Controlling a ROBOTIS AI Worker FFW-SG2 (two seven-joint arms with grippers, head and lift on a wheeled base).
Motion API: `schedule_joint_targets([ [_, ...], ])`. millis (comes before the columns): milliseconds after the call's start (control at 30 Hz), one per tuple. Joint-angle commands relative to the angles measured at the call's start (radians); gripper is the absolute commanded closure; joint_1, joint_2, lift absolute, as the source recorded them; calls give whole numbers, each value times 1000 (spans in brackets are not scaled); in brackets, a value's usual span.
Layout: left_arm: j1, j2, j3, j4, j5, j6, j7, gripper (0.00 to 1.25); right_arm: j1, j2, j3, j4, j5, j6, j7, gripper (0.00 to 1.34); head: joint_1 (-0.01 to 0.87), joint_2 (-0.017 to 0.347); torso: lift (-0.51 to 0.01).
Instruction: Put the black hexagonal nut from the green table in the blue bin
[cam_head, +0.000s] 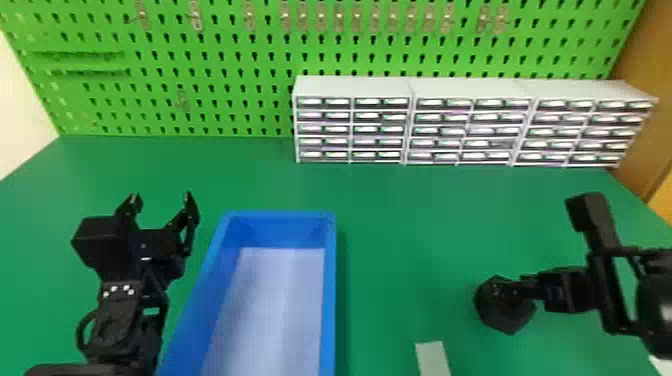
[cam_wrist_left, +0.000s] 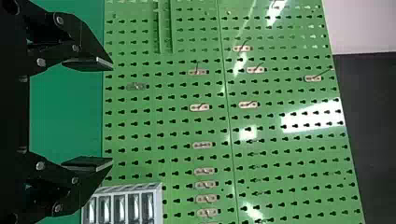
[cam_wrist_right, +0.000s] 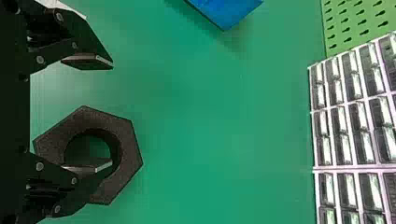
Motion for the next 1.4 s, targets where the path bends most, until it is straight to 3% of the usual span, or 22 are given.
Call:
schedule_joint_targets([
  [0,1,-3,-2,0,0,0,0,521,-8,3,8,23,1,-14,1,519,657,57,-95],
  [500,0,-3,-8,0,0,0,0,521,-36,17,41,121,4,-78,1,519,657,57,-95],
  [1367,-8,-3,-20,17,11,-19,0,521,-30,16,59,231,6,-141,5,518,657,57,-95],
])
